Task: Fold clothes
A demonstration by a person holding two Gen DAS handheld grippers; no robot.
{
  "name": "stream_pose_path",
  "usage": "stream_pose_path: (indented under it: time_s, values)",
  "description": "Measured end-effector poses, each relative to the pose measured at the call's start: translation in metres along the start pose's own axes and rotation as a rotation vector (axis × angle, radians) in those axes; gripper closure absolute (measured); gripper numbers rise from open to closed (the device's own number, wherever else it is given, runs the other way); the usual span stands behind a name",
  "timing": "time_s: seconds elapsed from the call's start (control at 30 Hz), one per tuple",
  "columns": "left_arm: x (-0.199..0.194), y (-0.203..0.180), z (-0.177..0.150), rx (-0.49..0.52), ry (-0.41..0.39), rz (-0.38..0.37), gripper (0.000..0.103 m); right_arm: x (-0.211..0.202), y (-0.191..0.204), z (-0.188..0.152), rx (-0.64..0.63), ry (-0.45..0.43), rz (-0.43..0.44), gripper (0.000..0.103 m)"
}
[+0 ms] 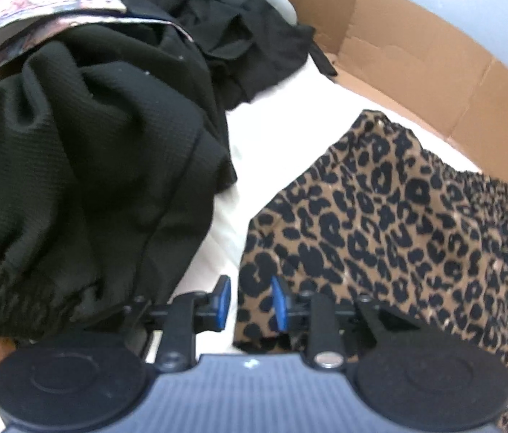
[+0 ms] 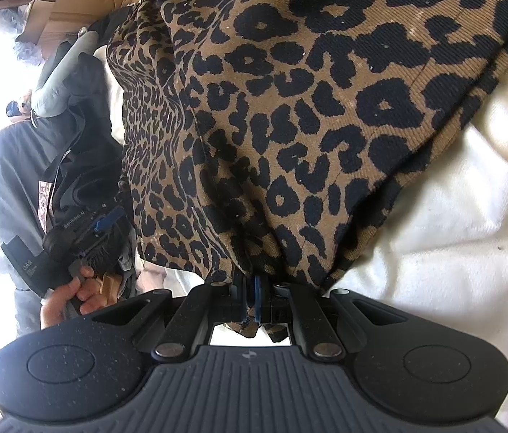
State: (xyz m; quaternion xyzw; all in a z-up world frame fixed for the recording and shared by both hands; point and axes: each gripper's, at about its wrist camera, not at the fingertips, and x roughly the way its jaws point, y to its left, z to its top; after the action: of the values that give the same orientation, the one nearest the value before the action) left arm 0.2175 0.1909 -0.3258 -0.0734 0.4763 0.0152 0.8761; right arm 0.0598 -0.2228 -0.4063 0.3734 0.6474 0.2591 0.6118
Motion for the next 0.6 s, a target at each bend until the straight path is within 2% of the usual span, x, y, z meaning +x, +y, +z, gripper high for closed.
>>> stream_pose_path:
  time_s: [0.13,0.4,0.6]
  values:
    - [0.004,0.000,-0.004,-0.009,0.023,-0.012,0.078,0.000,0.000,0.000,-0.001,0.000,0.001,0.101]
    - [-0.004,-0.001,-0.011,-0.012,0.014,-0.060,0.078,0.002,-0.001,0.001,-0.008,0.005,-0.001,0.101]
    - [0.001,0.001,-0.010,-0.016,0.008,-0.043,0.077,0.003,0.001,0.002,-0.012,0.006,0.000,0.101]
